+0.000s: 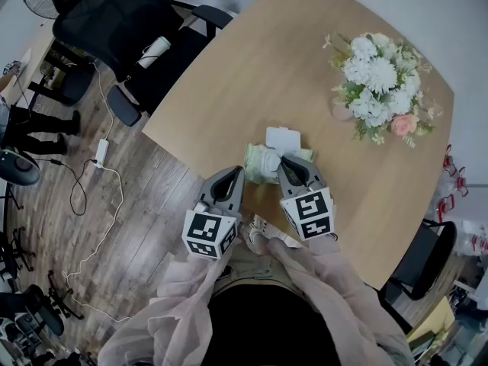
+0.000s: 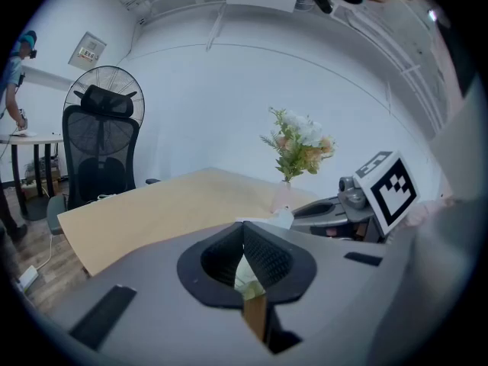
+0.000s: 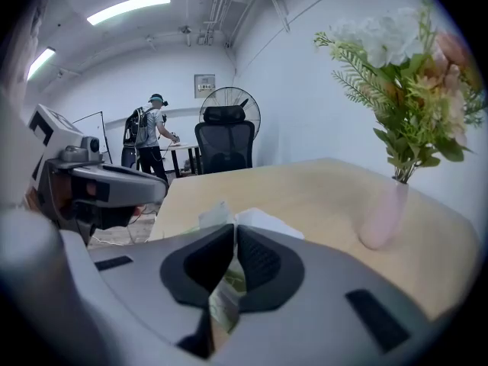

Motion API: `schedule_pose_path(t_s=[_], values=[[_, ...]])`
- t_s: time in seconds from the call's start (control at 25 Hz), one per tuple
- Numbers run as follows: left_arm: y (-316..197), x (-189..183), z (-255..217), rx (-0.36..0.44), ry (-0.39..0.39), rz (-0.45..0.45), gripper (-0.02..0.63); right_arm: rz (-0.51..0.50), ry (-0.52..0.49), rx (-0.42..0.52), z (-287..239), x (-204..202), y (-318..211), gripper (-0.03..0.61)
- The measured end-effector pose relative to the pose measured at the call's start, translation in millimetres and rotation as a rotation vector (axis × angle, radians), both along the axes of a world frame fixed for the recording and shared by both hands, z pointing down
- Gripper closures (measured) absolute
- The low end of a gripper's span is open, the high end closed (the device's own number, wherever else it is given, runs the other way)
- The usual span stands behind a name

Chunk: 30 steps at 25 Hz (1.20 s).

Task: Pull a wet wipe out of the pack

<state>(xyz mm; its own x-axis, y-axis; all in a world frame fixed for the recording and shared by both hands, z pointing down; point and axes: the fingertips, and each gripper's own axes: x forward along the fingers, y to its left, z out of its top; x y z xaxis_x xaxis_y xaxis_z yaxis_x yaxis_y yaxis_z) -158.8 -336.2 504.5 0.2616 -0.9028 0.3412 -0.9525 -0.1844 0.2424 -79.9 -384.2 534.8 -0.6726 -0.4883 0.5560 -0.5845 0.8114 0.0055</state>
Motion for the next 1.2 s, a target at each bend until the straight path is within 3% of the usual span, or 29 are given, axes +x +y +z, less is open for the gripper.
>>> schedule_pose_path(t_s=[1.2], values=[[14.7,-1.0,-16.8,0.048,-0.010,-0.021,0.601,0.032,-0.068,0.115,-41.4,9.1,8.3,0.571]])
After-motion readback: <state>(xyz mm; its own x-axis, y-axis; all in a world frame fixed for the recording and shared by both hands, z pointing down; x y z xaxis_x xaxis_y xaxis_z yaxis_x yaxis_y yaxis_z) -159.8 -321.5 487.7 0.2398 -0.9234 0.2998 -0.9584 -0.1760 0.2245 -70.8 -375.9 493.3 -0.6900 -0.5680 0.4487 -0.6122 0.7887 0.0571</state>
